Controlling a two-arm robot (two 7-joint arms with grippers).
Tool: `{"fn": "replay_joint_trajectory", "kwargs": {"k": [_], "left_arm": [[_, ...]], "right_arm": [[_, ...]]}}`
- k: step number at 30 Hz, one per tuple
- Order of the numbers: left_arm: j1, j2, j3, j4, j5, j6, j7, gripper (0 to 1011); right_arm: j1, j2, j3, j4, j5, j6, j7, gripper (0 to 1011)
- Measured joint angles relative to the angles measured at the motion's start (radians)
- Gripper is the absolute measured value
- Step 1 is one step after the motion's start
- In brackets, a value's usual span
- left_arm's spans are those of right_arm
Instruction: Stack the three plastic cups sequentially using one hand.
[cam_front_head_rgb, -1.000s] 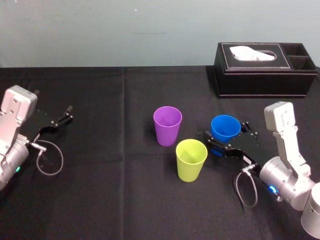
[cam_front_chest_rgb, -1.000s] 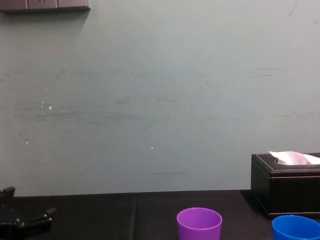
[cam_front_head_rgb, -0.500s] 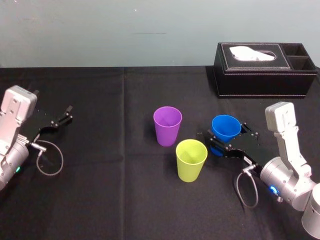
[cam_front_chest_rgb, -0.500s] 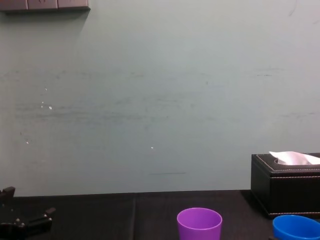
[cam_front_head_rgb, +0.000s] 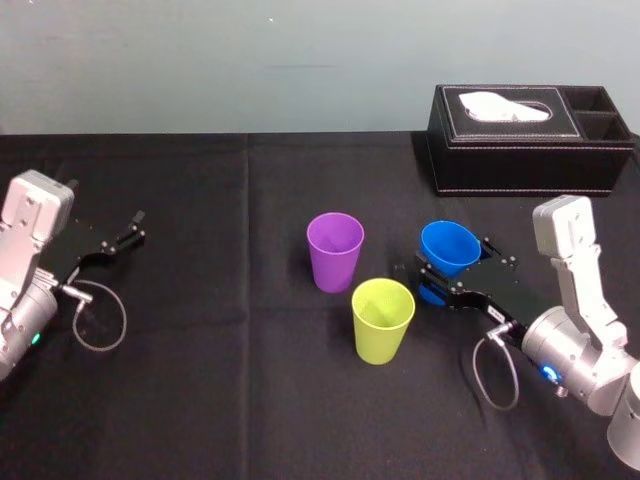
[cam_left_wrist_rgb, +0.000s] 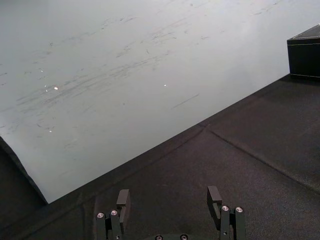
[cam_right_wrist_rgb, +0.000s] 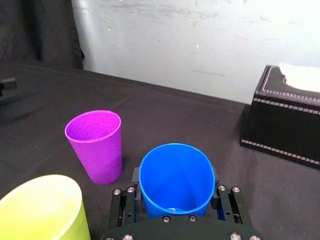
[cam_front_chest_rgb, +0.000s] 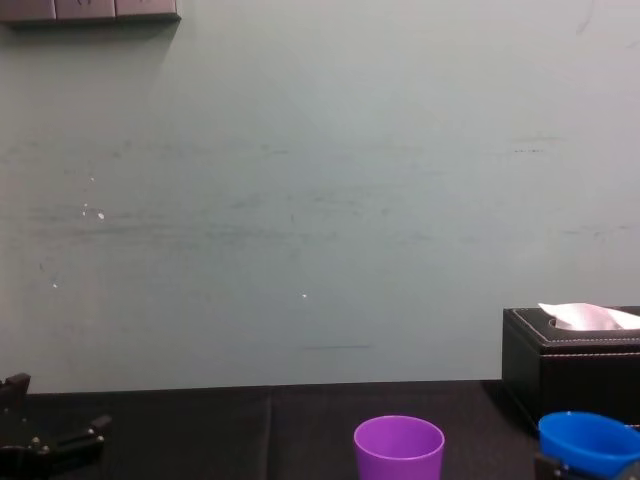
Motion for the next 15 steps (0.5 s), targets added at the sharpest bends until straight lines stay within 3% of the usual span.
{"fn": "replay_joint_trajectory", "kwargs": {"k": [10,15], "left_arm": [[0.000,0.000,0.000,0.000,0.000,0.000,0.000,1011],[0.000,0.000,0.000,0.000,0.000,0.000,0.000,1011]], "right_arm": [[0.041,0.015,0.027,-0.033,0.000,0.072,0.054,731],[0.097,0.014,0.033,-0.033,0.024,0.119,0.081,731]]}}
